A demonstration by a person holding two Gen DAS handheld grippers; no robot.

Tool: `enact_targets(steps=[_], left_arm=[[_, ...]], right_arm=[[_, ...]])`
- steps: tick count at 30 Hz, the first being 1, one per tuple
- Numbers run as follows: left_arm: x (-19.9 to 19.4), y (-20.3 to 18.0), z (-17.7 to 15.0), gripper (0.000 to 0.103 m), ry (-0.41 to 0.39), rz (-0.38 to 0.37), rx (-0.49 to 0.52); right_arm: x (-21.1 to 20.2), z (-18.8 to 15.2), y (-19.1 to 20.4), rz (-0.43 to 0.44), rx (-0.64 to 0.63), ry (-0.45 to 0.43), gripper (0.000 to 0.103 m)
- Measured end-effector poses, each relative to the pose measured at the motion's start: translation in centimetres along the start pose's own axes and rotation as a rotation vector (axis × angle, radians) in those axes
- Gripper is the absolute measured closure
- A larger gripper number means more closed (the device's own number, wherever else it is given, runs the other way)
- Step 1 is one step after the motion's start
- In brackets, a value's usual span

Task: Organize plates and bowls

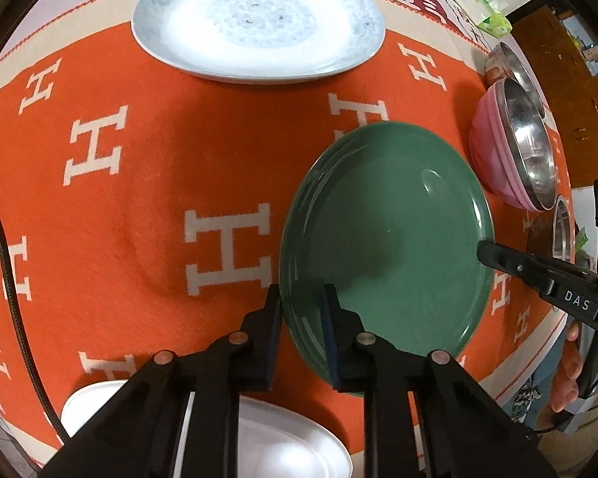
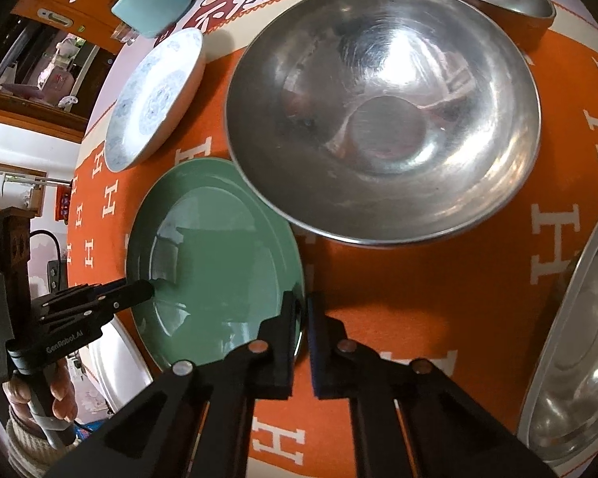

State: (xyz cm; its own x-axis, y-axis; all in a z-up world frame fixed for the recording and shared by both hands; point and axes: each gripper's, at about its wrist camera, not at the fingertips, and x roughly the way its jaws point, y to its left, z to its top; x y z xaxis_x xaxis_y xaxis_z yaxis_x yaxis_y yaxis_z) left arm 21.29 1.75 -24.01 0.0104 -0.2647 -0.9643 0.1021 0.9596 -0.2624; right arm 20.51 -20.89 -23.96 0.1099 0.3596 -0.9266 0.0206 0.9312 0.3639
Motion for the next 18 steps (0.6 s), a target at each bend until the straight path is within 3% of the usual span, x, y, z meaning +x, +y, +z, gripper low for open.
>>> enact_targets(steps=[18], left_arm=[[-1.4,0.3,-0.6,0.095,-0.041,0.014,0.008]], right_arm=[[-0.7,-0.6,0.0,0.007,-0.002,-0.02,0.098]])
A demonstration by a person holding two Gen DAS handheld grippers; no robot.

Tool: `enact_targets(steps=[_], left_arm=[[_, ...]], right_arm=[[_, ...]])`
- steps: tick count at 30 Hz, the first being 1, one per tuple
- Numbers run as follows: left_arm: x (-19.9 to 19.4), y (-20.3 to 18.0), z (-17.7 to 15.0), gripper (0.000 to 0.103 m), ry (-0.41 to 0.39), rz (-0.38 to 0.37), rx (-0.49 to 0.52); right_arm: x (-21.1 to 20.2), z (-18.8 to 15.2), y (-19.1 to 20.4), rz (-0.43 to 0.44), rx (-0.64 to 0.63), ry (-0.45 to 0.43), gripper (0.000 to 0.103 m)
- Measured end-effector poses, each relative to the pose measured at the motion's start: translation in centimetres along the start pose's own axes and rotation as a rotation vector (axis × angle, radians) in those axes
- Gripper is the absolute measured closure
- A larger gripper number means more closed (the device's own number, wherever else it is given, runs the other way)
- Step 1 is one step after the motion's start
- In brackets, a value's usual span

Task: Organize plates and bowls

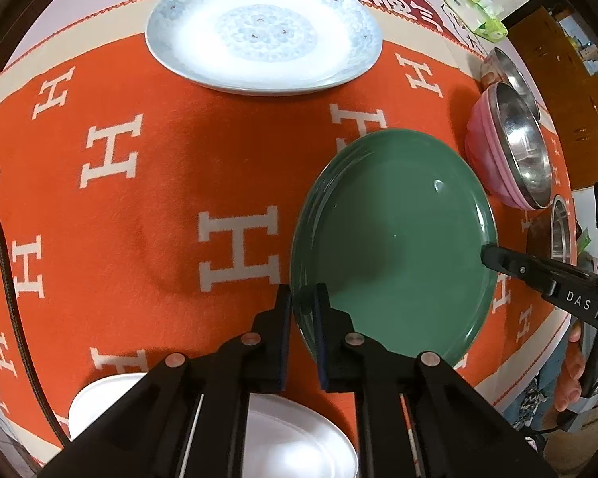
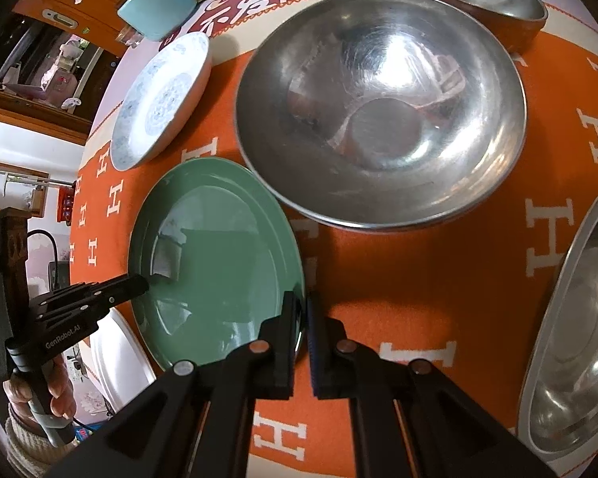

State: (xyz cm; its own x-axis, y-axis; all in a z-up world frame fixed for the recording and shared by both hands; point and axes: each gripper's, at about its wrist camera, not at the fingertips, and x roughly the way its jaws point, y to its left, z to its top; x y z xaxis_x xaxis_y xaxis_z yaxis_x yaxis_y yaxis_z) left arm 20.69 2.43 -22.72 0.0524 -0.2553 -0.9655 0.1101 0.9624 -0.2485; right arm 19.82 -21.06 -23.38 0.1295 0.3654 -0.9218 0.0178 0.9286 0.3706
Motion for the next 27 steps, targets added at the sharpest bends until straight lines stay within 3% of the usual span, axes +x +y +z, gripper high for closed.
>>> enact_targets(steps=[14,27], left_arm=[[-2.6,0.3,-1.2,0.095,-0.037,0.001,-0.009],[-8.0,0.9,-3.3,0.095,-0.105,0.018,-0.035]], right_arm=[[-1.5,-0.7,1.3,0.005,-0.008,-0.009,0.098],[-4.6,-1.0,4.8,0.012,-0.055,-0.057,0.098]])
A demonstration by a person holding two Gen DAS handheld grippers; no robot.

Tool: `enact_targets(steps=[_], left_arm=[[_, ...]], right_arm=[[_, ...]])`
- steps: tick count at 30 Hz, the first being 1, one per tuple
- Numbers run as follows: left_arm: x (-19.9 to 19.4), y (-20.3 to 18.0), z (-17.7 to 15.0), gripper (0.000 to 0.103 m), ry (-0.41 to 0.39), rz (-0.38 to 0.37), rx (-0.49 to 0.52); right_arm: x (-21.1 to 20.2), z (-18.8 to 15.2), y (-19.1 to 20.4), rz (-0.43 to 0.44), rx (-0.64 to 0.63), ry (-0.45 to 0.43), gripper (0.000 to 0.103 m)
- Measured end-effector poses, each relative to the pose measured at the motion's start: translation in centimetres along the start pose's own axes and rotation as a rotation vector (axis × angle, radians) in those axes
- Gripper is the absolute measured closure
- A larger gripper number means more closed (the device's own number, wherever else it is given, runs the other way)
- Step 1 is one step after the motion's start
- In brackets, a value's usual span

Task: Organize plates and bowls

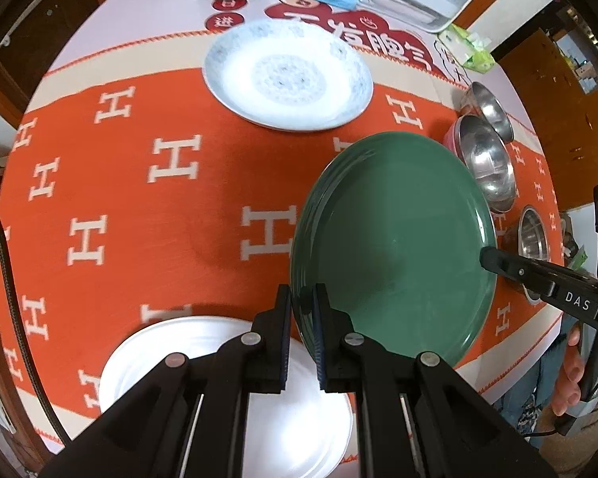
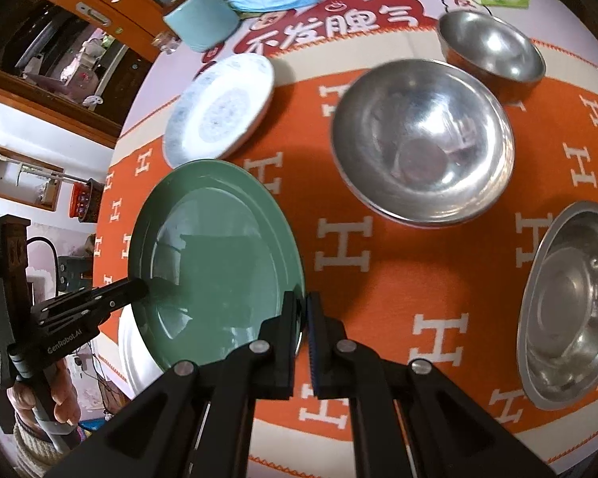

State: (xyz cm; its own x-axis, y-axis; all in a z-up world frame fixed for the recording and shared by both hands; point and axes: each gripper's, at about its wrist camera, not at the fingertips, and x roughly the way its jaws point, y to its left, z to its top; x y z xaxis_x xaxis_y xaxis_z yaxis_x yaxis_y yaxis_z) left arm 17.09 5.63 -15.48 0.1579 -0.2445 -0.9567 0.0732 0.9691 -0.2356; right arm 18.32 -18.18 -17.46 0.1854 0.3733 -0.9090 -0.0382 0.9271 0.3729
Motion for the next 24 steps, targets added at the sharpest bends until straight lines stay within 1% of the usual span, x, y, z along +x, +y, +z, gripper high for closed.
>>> enact_targets(steps=[7,13,19,24], left_arm=[[-2.8,1.9,-2.3,0.095,-0.033,0.019,-0.028],[-4.4,4.7,-5.6,0.095,-0.039,0.024,-0.08],[-4.4,7.6,-10.0,0.094,-0.018,0.039,-0.137],[-3.3,9.5,-12.9,0.093,0.013,0.069,-0.161]], right_arm=[[-0.4,-1.1,2.9,0.015,-0.045,0.009,0.098],[0.1,-2.9,5.8,0.031,-0.098,0.033,0.098],[1.8,-5.6,8.3,0.042,-0.137,0.065,0.098],[3.9,-8.2,10.3,0.038,-0.176,0.105,0.098]])
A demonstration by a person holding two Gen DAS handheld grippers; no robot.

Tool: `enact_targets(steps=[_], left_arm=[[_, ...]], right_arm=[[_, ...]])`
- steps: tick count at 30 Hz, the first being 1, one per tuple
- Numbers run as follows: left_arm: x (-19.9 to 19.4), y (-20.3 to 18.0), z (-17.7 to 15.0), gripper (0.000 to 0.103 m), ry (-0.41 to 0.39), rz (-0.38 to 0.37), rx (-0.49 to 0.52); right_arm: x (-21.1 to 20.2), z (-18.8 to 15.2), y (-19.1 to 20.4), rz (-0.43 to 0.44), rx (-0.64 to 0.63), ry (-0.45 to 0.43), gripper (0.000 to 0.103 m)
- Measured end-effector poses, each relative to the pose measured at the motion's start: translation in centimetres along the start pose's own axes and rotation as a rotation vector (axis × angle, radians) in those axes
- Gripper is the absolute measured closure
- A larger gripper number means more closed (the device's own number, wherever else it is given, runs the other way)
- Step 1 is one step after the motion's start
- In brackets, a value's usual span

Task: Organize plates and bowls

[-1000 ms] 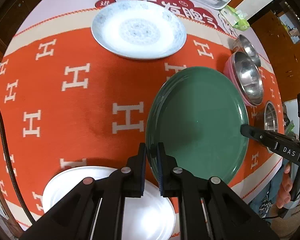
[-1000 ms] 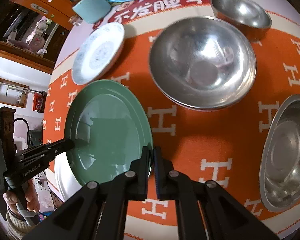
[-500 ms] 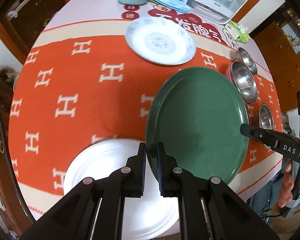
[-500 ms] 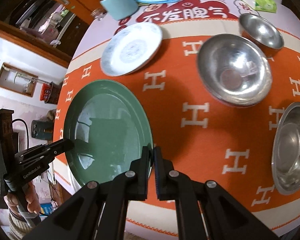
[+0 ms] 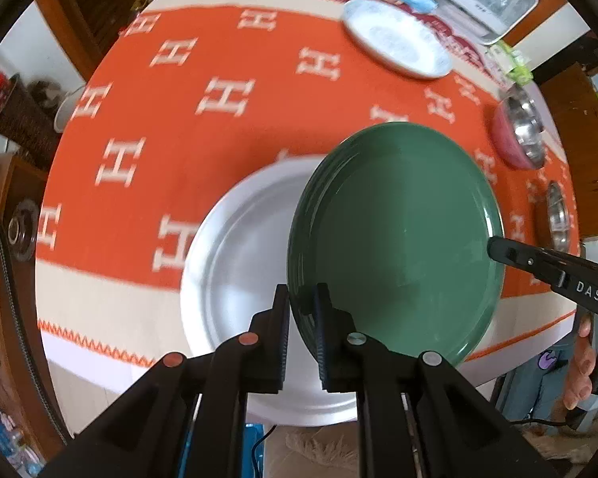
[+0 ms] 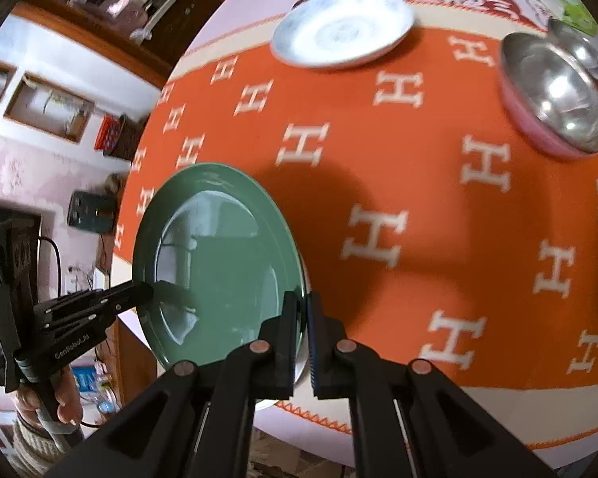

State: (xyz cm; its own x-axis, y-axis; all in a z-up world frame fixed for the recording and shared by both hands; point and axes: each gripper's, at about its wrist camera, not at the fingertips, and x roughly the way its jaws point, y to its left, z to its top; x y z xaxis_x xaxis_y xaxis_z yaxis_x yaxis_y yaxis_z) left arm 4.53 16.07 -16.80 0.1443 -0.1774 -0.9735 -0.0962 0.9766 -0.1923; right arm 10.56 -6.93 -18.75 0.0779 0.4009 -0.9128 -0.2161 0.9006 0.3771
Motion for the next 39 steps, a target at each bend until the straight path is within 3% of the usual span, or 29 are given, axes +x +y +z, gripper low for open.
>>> enact_targets(steps=[6,14,29,35,39], left_arm=[[2.3,2.9,-2.0,0.093,0.057,0.02,-0.037],[3.5,4.7,-2.7,0.093,0.074,0.04,-0.027],[4.2,4.5,-1.8,0.093,0.084,0.017,0.002],[4.1,4.0,-1.9,0.08,0.085,0.014,0.019],[3.1,3.4,-1.9,0.066,0.043,0.039,0.043]], right_arm=[[3.7,-1.6,1.5,-0.014,-0.004,0.062,0.098],[6.4,-1.9,2.4,-0.027,0.012,0.092,0.098],[6.6,-1.8,2.1,-0.058,0.035,0.088,0.095],[6.7,-1.9,3.3,-0.108,-0.018,0.079,0.094],[6.5,-1.9,3.5,-0.113,-0.035,0.082,0.089]])
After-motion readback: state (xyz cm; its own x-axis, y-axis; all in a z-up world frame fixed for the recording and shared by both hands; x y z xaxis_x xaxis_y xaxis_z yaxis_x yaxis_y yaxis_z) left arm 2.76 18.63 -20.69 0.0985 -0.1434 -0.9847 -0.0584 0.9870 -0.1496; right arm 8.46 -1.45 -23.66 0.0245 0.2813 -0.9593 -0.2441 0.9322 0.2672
